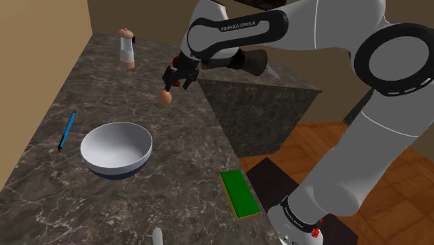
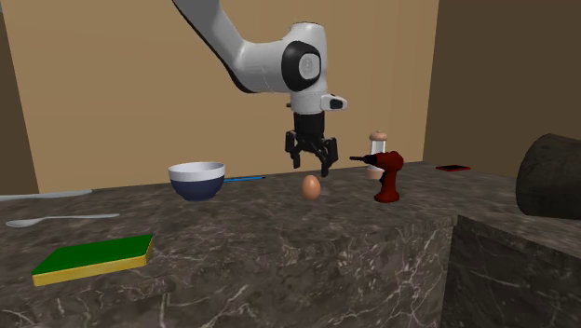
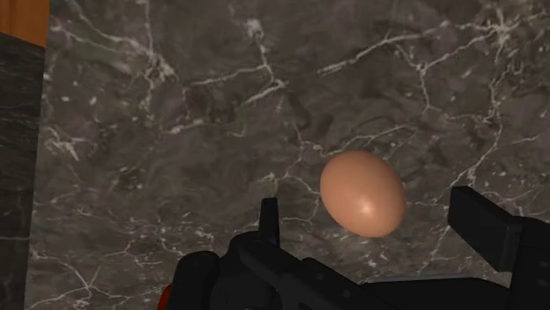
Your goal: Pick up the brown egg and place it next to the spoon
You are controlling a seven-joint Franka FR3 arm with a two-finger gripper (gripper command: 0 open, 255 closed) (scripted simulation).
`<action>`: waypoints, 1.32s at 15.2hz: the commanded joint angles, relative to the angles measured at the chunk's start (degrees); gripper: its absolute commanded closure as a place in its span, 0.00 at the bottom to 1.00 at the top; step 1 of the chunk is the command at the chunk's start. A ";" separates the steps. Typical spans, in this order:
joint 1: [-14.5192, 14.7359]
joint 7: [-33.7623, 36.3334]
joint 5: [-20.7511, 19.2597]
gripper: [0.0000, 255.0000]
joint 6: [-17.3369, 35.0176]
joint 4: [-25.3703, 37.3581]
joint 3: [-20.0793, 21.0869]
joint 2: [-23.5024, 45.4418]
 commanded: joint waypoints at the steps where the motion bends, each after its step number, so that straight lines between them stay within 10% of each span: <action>1: 0.62 0.92 -0.72 0.00 1.32 3.76 0.36 4.03; 18: 1.40 1.58 -1.56 0.00 6.21 5.75 0.45 10.32; 19: 1.40 1.58 -1.56 1.00 6.21 5.75 0.45 10.32; 20: 1.40 1.58 -1.56 1.00 6.21 5.75 0.45 10.32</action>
